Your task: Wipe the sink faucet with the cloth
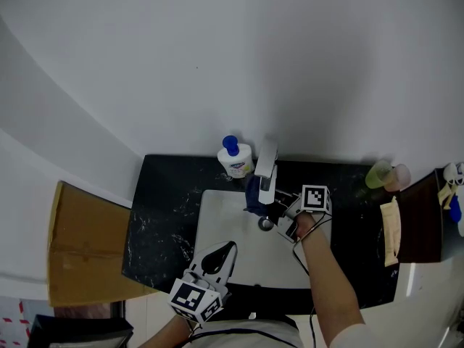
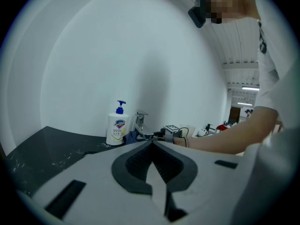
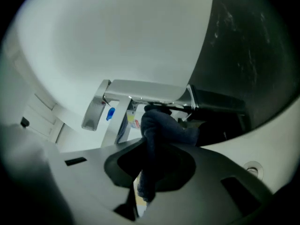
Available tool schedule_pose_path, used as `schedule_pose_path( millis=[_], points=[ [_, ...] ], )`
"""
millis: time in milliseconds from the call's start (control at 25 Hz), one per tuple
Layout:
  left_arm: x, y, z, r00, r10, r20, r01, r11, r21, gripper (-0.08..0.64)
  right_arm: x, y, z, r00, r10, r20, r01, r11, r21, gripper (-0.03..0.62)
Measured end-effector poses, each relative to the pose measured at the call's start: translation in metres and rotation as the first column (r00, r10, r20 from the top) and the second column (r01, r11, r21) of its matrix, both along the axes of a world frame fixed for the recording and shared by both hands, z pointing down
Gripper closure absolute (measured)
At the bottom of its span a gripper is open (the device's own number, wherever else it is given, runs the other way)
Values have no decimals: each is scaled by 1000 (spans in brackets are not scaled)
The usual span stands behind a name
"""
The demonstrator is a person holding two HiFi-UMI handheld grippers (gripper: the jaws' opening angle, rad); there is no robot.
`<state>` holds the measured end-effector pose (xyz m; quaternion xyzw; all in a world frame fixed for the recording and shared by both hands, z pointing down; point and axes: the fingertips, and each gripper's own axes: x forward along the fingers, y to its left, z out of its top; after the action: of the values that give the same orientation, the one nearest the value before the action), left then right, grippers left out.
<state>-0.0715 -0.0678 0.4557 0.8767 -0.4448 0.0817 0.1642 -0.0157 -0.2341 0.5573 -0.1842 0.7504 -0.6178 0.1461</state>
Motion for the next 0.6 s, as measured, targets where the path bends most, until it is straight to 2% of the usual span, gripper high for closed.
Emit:
schedule_pose_path(
  millis=[200, 320, 400, 480, 600],
  points=[
    [-3, 0, -2, 1000, -7, 5, 7, 1000, -7, 558, 33, -13, -5, 995, 80, -63, -77, 996, 53, 545],
    [-1, 1, 0, 1000, 3, -1, -3, 1000, -4, 558, 69, -20, -2, 977, 212, -26, -211, 977, 29, 545],
    [1, 2, 2, 1000, 8, -3, -8, 1000, -6, 558, 85, -24, 0, 966, 258, -15, -258, 966, 23, 545],
    [1, 3, 2, 1000, 11, -3, -11, 1000, -7, 558, 81, -24, 0, 971, 236, -36, -234, 971, 49, 545],
    [0, 4, 1, 1000, 9, -4, -9, 1000, -4, 558, 53, -18, 0, 987, 155, -43, -152, 986, 61, 545]
  ],
)
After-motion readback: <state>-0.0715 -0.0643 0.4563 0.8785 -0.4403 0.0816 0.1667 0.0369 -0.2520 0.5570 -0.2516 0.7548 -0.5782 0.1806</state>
